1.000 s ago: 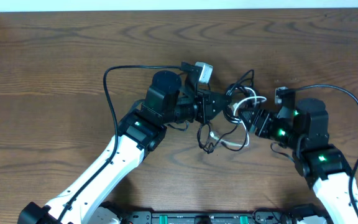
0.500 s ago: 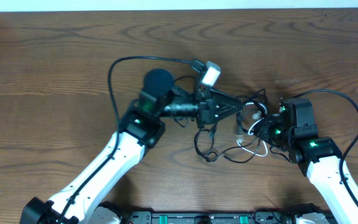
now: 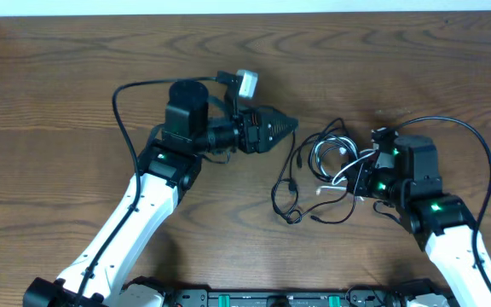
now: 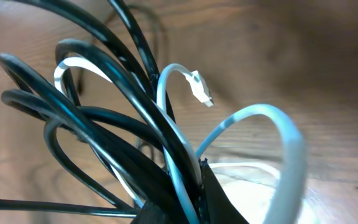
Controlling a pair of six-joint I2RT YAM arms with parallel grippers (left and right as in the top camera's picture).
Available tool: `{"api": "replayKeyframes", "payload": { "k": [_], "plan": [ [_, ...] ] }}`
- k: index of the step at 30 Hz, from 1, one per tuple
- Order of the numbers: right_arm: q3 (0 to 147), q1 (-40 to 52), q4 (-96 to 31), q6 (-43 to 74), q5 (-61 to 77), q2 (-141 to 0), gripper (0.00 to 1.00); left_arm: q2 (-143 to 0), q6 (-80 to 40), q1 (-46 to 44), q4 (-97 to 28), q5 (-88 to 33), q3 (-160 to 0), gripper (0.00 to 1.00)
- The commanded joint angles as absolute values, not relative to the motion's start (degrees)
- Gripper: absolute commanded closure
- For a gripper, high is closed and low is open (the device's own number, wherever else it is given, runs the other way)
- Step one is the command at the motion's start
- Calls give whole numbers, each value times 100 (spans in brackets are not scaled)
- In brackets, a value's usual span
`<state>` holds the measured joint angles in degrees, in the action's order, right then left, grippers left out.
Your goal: Untangle cables
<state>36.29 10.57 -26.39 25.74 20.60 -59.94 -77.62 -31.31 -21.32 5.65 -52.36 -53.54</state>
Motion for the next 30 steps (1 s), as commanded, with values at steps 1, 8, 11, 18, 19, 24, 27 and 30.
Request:
{"api": "replayKeyframes", "payload": {
  "k": [1, 8, 11, 18, 19, 24, 27, 30],
  "plan": [
    [3638, 1031, -2615, 2008, 2504, -5854, 99, -7717, -2808, -2145, 145, -5162, -5465, 30],
    [3638, 1033, -2722, 2141, 2416, -6071, 99, -7717, -1905, -2429, -176, -5212, -5463, 23],
    [3638, 1039, -2797, 2143, 2486, -6147, 99, -7717, -1483, -2744, -392, -4497, -5465, 21],
    [3638, 1039, -2808, 2145, 2620, -6149, 99, -7717, -1481, -3559, -534, -3074, -5465, 21],
    [3638, 1039, -2812, 2145, 2694, -6149, 99, -7717, -1483, -3680, -543, -2783, -5465, 21],
    [3638, 1059, -2827, 2178, 3006, -6149, 99, -7752, -1483, -3970, -532, -2296, -5465, 21],
    [3638, 1059, -2871, 2185, 3087, -6149, 99, -7885, -1483, -4034, -528, -2259, -5465, 34],
    [3638, 1059, -3015, 2178, 3076, -6149, 99, -8055, -1509, -4025, -537, -1911, -5465, 89]
  ]
}}
